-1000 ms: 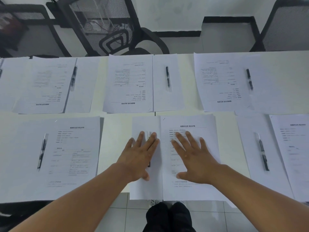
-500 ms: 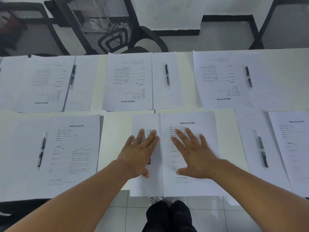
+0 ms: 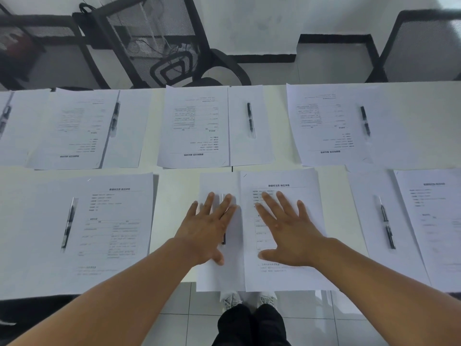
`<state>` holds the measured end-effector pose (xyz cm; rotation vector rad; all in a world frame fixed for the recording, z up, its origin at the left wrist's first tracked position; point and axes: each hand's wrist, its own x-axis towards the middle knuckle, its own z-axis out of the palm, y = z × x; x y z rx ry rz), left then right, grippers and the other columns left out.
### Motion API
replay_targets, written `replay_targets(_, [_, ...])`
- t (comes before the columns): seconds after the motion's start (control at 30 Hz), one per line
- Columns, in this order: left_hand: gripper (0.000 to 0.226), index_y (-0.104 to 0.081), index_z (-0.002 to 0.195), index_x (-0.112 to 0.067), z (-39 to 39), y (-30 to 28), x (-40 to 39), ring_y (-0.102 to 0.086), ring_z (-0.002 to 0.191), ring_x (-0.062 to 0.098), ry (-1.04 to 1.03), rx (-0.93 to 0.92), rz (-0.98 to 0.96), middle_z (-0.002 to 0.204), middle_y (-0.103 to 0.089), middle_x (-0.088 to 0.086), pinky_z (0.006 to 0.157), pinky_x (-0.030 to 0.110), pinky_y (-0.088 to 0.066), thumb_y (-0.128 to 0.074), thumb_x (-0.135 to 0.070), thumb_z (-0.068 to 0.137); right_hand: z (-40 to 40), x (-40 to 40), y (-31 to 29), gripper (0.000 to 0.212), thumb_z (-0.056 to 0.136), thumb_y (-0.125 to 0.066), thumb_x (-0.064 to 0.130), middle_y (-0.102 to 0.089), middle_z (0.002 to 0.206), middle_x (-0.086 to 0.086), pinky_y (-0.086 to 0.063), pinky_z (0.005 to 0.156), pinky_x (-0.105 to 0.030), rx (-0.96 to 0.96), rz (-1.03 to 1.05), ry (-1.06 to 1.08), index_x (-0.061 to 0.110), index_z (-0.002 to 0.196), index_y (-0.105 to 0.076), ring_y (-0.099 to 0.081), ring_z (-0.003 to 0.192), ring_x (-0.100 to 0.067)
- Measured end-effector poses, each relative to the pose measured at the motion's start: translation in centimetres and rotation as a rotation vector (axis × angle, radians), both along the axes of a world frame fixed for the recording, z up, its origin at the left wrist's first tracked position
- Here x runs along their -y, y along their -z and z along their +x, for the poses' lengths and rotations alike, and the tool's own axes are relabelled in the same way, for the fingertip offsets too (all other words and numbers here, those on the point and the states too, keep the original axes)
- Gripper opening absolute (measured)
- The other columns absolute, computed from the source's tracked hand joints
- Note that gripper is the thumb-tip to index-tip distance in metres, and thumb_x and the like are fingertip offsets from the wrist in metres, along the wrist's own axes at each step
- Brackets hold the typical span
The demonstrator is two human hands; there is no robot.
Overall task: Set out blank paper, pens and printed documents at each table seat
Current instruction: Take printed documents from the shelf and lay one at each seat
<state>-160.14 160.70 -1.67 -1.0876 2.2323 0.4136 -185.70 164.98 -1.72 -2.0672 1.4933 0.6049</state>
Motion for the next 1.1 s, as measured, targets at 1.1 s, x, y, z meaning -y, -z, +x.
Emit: replay_targets(1.1, [0.090,-0.009,0.172,-0.034,14.7,-27.9,-8.2,-0.006,0.170,0.030,-0.610,-0.014,-0.498,0.184,0.001,-0.002,0.130,0.065,-0.025,-0.061,-0.058,0.102,17.3,2.8,-24.3,0.101,0.097,-0.038,0.082,0.020,0.179,0.002,0.012,0.132,-0.054,0.257,-0.486,-0.351,0.031,0.172,0.006,0.024,0.164,-0.028])
